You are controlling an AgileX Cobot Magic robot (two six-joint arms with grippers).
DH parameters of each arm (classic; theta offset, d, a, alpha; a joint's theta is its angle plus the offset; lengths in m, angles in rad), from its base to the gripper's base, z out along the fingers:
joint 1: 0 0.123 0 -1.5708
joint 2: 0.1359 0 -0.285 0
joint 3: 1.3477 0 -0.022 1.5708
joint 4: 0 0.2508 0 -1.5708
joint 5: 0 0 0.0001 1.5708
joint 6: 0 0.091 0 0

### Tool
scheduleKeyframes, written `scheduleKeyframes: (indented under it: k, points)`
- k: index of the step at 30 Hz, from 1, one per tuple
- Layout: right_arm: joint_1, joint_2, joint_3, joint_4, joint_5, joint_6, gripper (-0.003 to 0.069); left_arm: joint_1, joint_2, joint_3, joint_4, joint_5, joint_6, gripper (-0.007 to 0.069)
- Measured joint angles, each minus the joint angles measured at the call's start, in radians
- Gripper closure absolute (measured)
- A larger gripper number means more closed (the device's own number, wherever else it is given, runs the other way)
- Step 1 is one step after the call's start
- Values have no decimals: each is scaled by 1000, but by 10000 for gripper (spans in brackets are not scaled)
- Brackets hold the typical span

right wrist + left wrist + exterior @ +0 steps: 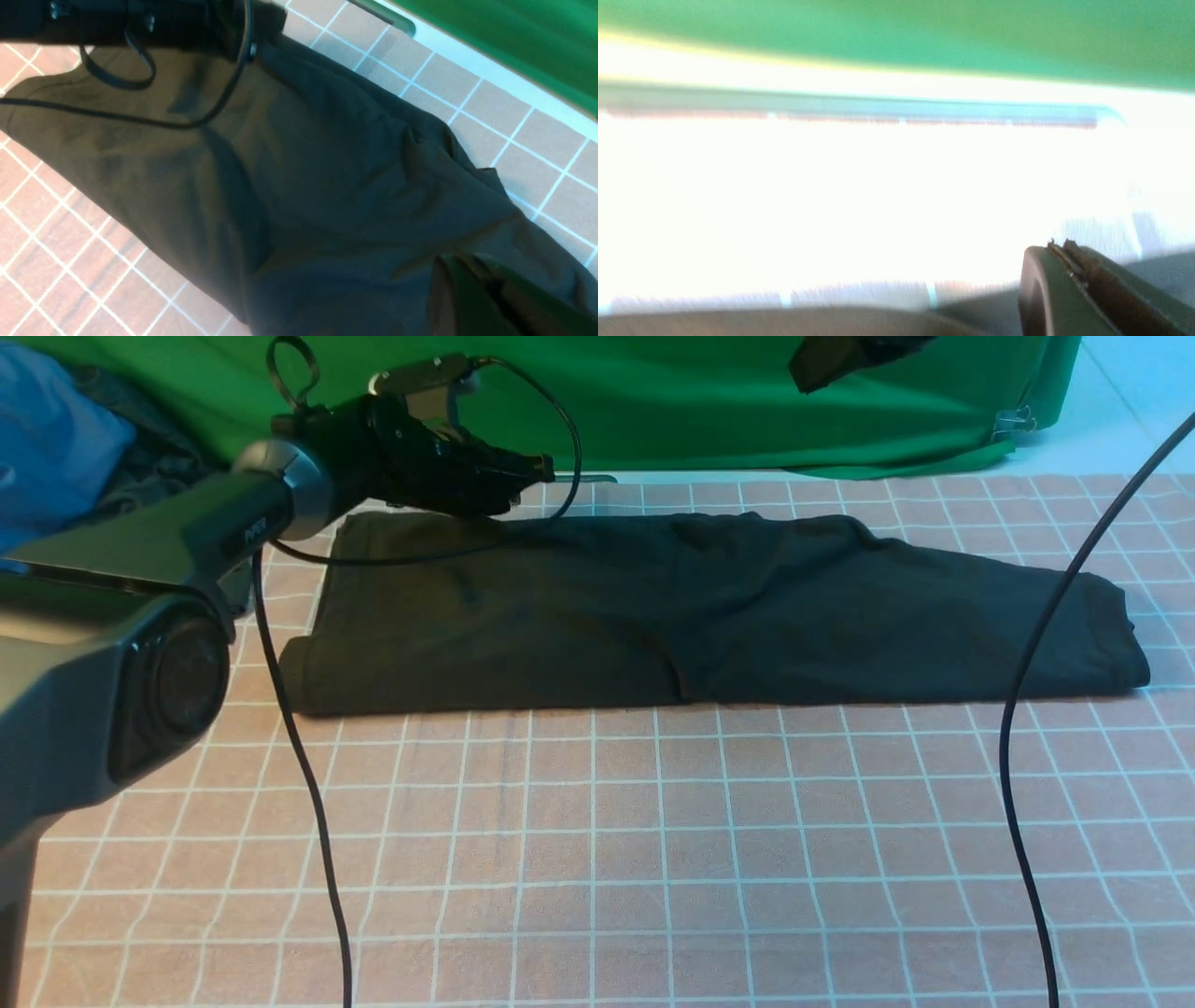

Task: Fold a long-sleeved shirt over a pink coffee tablecloth.
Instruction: 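Fold the black garment in half by bringing its near edge over to the far edge, then pull the folded dark garment lengthwise by its ends to straighten it flat on the table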

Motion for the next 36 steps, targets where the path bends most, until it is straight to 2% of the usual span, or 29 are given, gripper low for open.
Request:
scheduleKeyframes:
  k: [3, 4, 5, 7, 10, 13, 18, 22, 26, 30, 34, 36]
  points:
    - [0, 0, 0, -1, 0, 0, 622, 3, -30, 0, 33, 137, 0, 610]
    - [0, 0, 0, -1, 0, 0, 622, 3, -33, 0, 33, 137, -1, 610]
    - [0, 0, 0, -4, 0, 0, 622, 5, -55, 0, 62, 222, -22, 610]
    - [0, 0, 0, -19, 0, 0, 622, 8, -89, 0, 96, 290, -81, 610]
    - [0, -4, 0, -131, 1, 34, 622, 31, -172, 0, 167, 439, -197, 610]
    - [-14, -23, 0, -271, 1, 116, 622, 77, -250, 0, 193, 600, -251, 610]
    - [-75, -88, 27, -326, 0, 168, 622, 153, -321, 4, 224, 805, -289, 610]
    - [-110, -138, 121, -331, -6, 191, 622, 177, -361, 79, 248, 821, -310, 610]
    - [-136, -204, 344, -338, -5, 196, 623, 187, -459, 292, 274, 817, -341, 610]
    - [-138, -271, 547, -336, 1, 187, 623, 187, -552, 515, 275, 708, -369, 610]
    - [-138, -313, 645, -335, 5, 187, 623, 187, -569, 601, 285, 587, -366, 606]
    - [-138, -315, 658, -331, 5, 186, 623, 187, -562, 618, 296, 547, -366, 580]
